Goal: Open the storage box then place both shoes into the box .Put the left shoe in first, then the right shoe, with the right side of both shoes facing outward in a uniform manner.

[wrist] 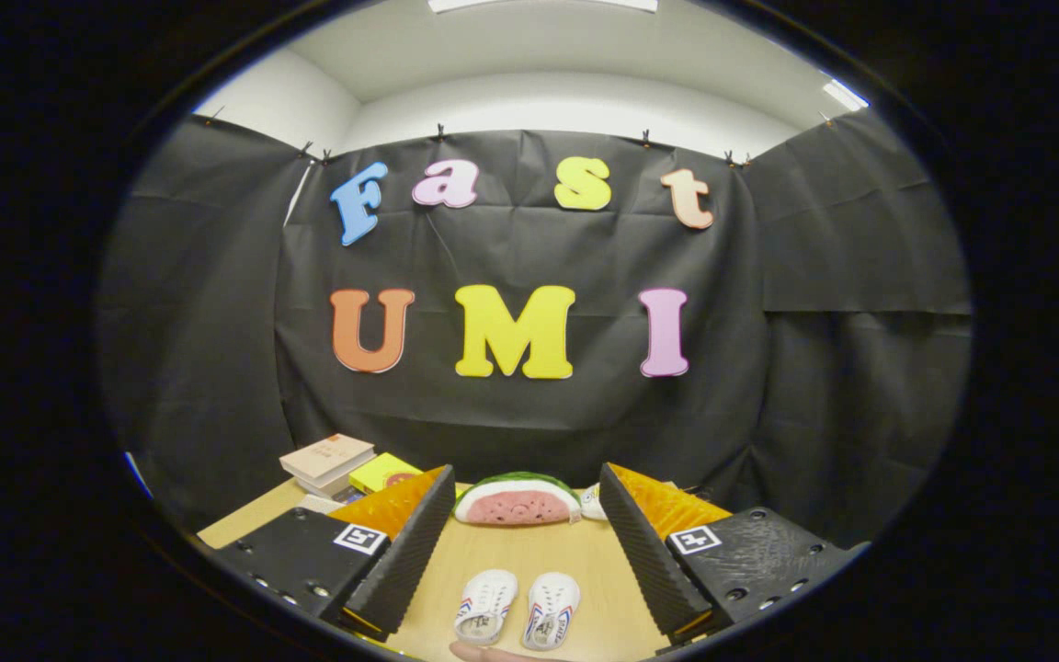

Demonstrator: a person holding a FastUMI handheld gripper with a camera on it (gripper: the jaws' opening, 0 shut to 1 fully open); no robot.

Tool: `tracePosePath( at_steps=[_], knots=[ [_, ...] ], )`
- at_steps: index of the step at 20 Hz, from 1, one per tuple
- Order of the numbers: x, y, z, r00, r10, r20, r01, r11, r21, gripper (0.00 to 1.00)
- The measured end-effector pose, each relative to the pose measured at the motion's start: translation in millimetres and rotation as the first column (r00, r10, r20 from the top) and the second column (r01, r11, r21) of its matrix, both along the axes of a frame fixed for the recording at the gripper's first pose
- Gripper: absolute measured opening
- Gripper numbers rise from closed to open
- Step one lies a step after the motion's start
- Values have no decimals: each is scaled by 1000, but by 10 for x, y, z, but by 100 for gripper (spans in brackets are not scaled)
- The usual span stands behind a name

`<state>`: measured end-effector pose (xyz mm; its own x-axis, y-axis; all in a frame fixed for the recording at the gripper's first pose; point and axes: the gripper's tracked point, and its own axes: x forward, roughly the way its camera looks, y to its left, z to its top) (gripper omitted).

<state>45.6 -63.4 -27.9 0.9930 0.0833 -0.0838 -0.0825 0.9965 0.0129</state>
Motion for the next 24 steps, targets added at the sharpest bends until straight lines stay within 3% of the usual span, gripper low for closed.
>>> tracePosePath(
  at_steps=[8, 10, 12, 14, 16, 20, 24],
  knots=[
    [582, 175, -604, 976, 159, -147, -150, 986, 67, 95],
    [764, 308, -851, 953, 218, -209, -196, 973, 118, 95],
    [927, 482, -1133, 909, 301, -289, -252, 948, 196, 95],
    [1053, 678, -1386, 851, 388, -355, -295, 911, 289, 96],
    [1158, 886, -1676, 769, 482, -420, -330, 862, 384, 95],
    [1280, 1309, -2151, 554, 688, -469, -383, 711, 590, 96],
    [1340, 1621, -2470, 356, 818, -452, -399, 570, 718, 95]
  ],
)
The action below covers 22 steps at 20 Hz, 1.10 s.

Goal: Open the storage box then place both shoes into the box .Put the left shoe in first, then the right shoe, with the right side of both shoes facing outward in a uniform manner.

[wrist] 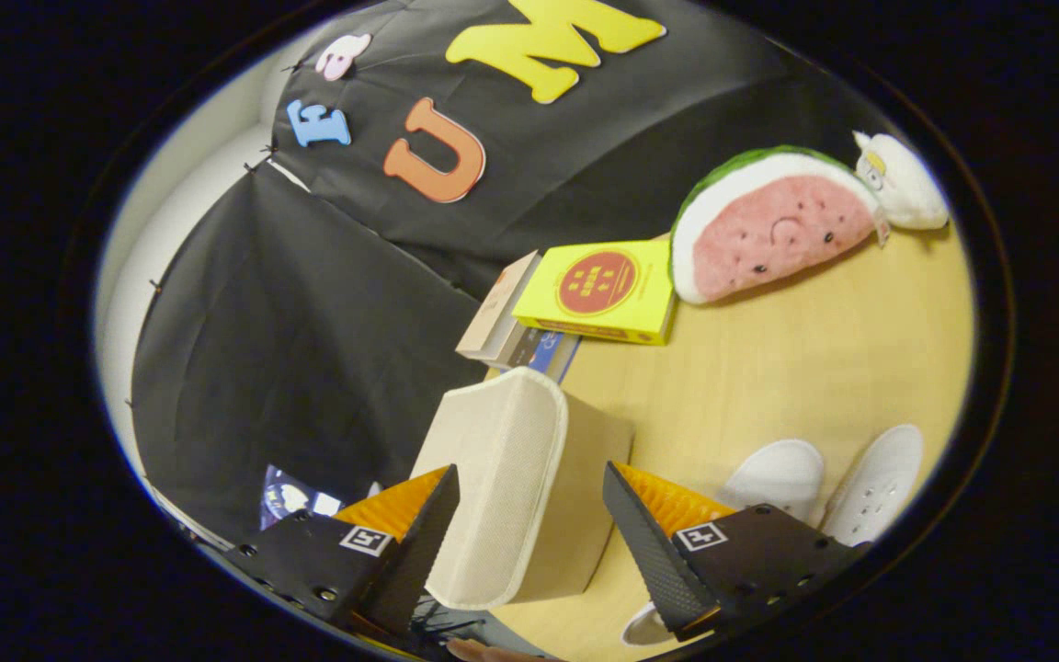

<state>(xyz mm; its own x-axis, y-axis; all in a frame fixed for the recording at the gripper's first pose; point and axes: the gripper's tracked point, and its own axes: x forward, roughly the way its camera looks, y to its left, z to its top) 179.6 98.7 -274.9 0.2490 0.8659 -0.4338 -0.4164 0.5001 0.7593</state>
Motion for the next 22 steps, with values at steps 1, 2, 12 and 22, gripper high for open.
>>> tracePosePath(
  at_steps=[1, 2, 12, 22],
  knots=[
    [-4, 66, -38, 999, 43, -33, -42, 998, 46, 95],
    [-3, 117, -99, 994, 78, -74, -72, 994, 87, 96],
    [-187, 454, -352, 903, 268, -336, -139, 922, 361, 92],
    [-293, 284, 2, 927, 180, -330, -84, 955, 285, 1]
  ],
)
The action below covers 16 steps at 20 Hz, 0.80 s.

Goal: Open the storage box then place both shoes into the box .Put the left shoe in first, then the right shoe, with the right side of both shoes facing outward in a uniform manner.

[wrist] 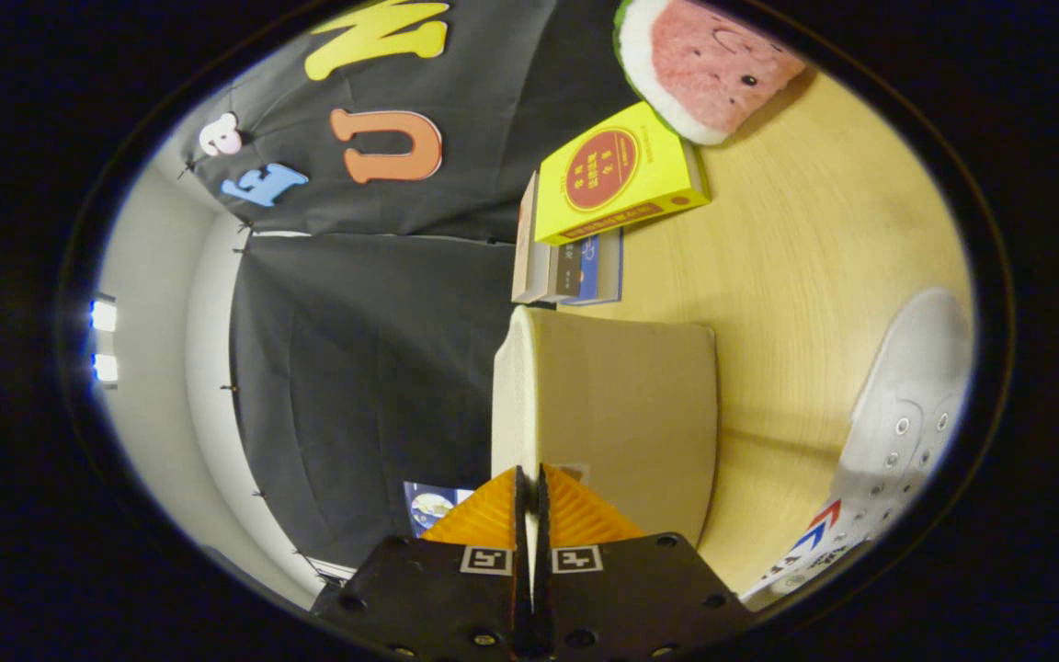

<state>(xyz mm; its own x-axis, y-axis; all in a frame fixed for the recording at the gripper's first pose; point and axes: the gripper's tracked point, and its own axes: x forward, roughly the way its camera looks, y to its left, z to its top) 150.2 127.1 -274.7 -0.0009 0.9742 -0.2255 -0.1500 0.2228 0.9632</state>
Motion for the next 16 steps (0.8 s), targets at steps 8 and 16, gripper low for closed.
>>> tracePosePath(
  at_steps=[8, 16],
  knots=[
    [-288, -72, 729, 990, -120, 79, 119, 993, 20, 1],
    [-496, 641, 1515, 958, -124, 258, 148, 986, -73, 1]
  ],
)
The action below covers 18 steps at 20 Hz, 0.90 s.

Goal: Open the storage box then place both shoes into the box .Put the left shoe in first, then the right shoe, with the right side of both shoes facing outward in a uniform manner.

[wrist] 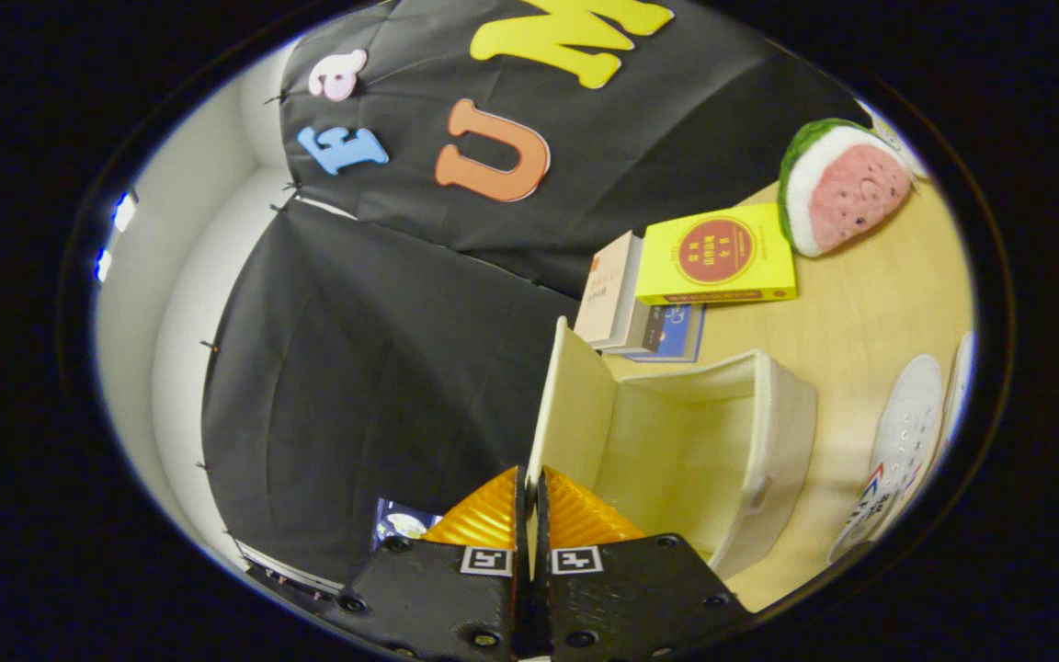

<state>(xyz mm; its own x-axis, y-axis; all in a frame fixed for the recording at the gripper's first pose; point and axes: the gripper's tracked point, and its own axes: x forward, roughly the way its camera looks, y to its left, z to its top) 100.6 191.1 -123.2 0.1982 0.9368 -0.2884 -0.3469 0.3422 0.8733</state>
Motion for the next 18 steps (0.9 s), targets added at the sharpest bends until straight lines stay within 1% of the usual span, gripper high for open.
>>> tracePosePath(
  at_steps=[4, 6, 9, 10, 11, 12, 14, 15, 18],
  knots=[
    [-115, 613, 266, 999, 24, 47, -22, 998, -50, 1],
    [-164, 933, 337, 996, 45, 75, -39, 996, -79, 3],
    [-185, 1424, 350, 993, 68, 98, -57, 992, -115, 3],
    [-198, 1578, 309, 991, 79, 110, -64, 989, -132, 7],
    [-231, 1713, 298, 989, 94, 113, -78, 987, -140, 7],
    [-246, 1829, 251, 988, 96, 120, -77, 984, -160, 10],
    [-285, 2073, 201, 988, 117, 100, -99, 981, -168, 15],
    [-276, 2156, 174, 989, 121, 87, -104, 979, -176, 20],
    [-270, 2202, 86, 991, 116, 73, -98, 971, -216, 58]
  ],
)
